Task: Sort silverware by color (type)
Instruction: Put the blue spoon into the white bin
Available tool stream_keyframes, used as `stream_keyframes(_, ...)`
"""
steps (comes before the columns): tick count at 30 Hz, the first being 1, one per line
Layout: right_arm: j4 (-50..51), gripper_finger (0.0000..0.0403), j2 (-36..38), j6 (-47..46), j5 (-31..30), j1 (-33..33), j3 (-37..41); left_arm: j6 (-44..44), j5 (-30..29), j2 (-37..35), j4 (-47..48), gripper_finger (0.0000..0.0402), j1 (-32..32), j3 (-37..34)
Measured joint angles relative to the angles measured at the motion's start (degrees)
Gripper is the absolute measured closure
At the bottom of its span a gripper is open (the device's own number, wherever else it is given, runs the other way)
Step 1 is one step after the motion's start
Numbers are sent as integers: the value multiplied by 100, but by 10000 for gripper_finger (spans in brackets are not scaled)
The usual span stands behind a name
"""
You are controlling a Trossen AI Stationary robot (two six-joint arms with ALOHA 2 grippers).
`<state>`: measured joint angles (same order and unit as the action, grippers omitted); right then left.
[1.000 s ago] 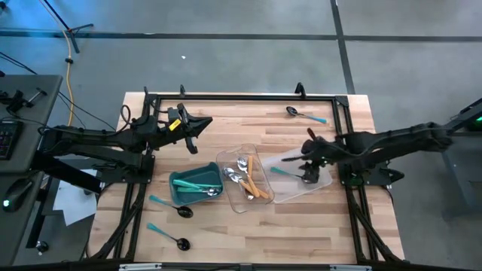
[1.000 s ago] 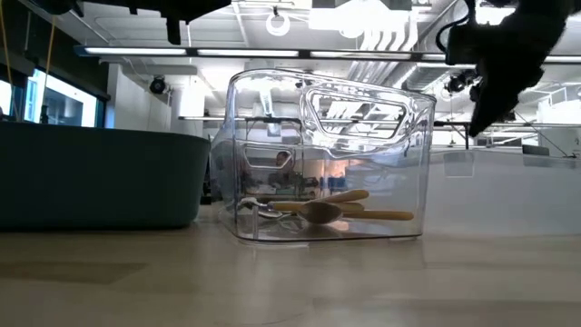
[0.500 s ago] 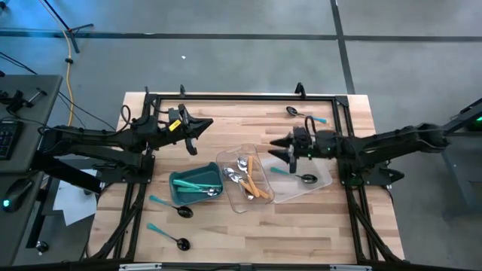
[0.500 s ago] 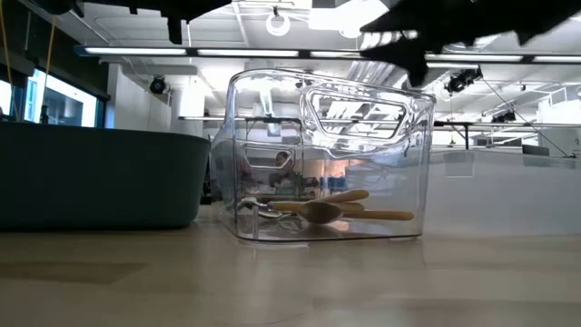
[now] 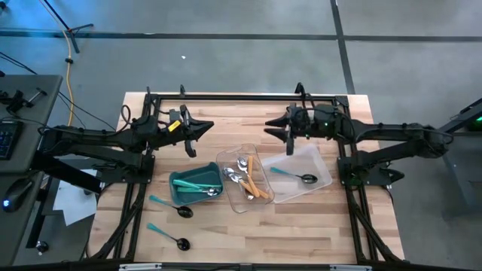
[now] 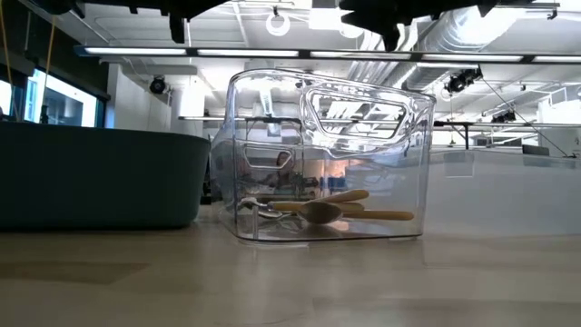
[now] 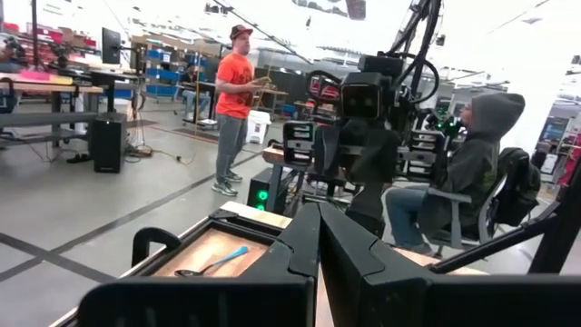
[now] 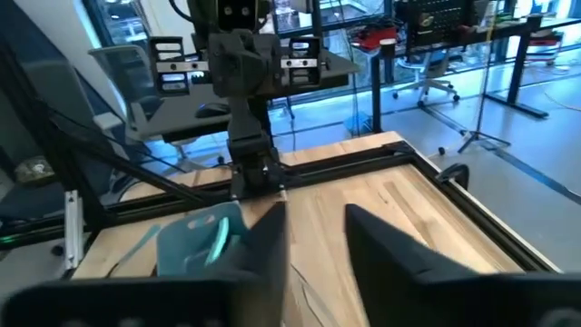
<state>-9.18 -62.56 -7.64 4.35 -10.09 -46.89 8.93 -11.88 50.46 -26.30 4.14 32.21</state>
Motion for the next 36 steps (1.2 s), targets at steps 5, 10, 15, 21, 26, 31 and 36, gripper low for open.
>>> stream_keyframes(5, -16, 394, -16, -2, 248, -135, 0, -1, -2, -2, 64, 401, 0, 0)
stream_keyframes(10, -269, 386, -16, -99, 321, -242, 0, -4, -2, -2, 204, 401, 0, 0)
stream_keyframes(15, -419, 397, -16, -90, 423, -387, 0, -4, -4, -2, 230, 401, 1, 0)
stream_keyframes(21, -397, 401, -16, -105, 576, -515, 0, -11, -4, -2, 234, 401, 0, 0)
stream_keyframes(26, -396, 402, -16, -90, 579, -531, 0, -13, -5, -2, 275, 401, 2, 0)
stream_keyframes(31, -396, 403, -16, -88, 716, -531, 0, -13, -6, -2, 271, 401, 0, 0)
stream_keyframes(36, -393, 403, -16, -109, 814, -531, 0, -13, -6, -2, 271, 401, 0, 0)
